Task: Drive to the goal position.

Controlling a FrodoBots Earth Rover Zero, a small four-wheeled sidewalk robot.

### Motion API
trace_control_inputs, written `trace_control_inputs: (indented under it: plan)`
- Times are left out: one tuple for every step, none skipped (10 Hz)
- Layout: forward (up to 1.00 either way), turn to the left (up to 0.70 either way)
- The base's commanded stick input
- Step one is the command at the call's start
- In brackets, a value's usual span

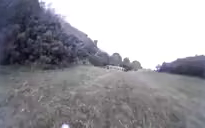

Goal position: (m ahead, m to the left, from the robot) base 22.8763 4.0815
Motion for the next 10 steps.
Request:
trace_control_inputs:
  plan:
    - [0.70,-0.17]
    - [0.70,-0.17]
    - [0.70,-0.17]
    - [0.70,-0.17]
    - [0.70,-0.17]
    - [0.70,-0.02]
    - [0.70,-0.05]
    - [0.70,-0.13]
    - [0.70,-0.13]
    - [0.70,-0.07]
